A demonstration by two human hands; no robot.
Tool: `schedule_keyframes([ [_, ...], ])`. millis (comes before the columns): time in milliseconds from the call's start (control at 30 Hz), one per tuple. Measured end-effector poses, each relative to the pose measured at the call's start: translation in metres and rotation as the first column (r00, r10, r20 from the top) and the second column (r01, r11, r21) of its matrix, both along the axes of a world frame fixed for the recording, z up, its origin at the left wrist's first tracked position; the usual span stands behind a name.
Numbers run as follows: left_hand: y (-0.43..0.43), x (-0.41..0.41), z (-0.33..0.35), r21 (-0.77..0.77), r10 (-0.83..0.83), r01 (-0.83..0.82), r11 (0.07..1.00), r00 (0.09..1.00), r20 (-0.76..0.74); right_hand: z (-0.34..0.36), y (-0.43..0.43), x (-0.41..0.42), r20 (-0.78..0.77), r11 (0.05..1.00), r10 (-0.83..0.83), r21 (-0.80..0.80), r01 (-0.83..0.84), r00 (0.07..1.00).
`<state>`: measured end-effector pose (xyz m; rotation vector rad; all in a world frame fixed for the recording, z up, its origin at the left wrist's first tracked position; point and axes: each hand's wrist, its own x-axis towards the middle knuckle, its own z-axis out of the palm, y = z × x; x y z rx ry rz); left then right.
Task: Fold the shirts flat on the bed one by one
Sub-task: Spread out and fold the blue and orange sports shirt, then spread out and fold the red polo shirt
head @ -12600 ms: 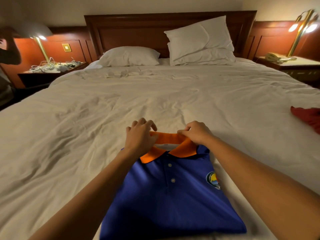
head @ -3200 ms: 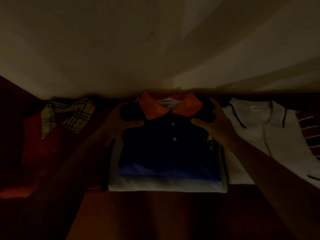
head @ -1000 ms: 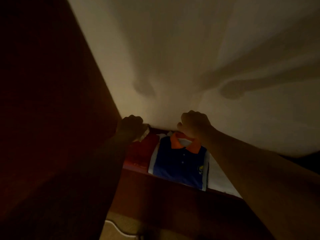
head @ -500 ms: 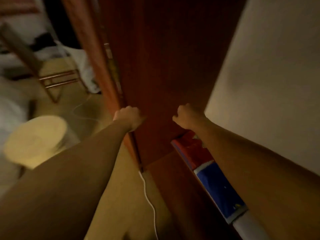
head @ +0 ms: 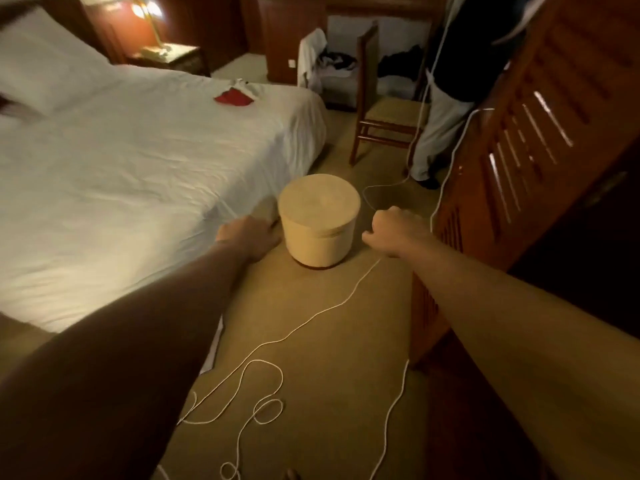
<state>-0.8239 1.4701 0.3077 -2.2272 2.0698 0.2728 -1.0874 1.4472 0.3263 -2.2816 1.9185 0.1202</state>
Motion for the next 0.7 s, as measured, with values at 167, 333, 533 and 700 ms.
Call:
schedule_keyframes([
  [167,0.013,0.118,0.006,0.014,0.173,-0.174,0.985,0.983,0.059,-0.003,-0.035,0.102,-0.017,0.989,0.147,0.024,-0.147,0.989],
  [333,-0.010,0.206,0.016,-0.021,0.288,-0.288,0.957,0.951,0.113,0.009,-0.090,0.194,-0.055,0.959,0.279,-0.032,-0.281,0.959],
  [533,-0.092,0.252,0.021,-0.070,0.337,-0.330,0.941,0.935,0.114,0.021,-0.188,0.263,-0.058,0.919,0.383,-0.076,-0.386,0.922],
  [700,-0.182,0.270,0.021,-0.104,0.386,-0.376,0.921,0.916,0.106,0.026,-0.297,0.288,-0.092,0.883,0.449,-0.107,-0.457,0.889],
])
